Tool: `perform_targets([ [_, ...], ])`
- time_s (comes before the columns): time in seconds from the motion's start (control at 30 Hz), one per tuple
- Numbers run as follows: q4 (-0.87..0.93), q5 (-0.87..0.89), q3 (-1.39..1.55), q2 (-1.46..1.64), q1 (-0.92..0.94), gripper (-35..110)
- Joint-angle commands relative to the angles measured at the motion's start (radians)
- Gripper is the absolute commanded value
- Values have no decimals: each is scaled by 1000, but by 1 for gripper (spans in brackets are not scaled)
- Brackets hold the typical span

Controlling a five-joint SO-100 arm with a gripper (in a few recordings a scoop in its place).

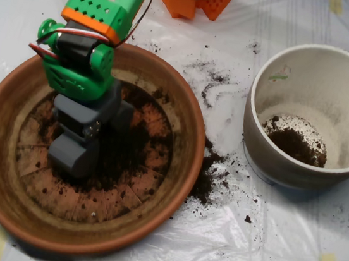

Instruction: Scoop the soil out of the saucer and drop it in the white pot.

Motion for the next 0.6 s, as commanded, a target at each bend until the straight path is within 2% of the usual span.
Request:
perform_targets([
  [0.0,-15,20,87,86,12,17],
  [0.13,-44,18,124,123,5,12],
  [0.23,-60,12,144,140,-3,0],
  [0.57,-25,-34,167,347,-64,0],
])
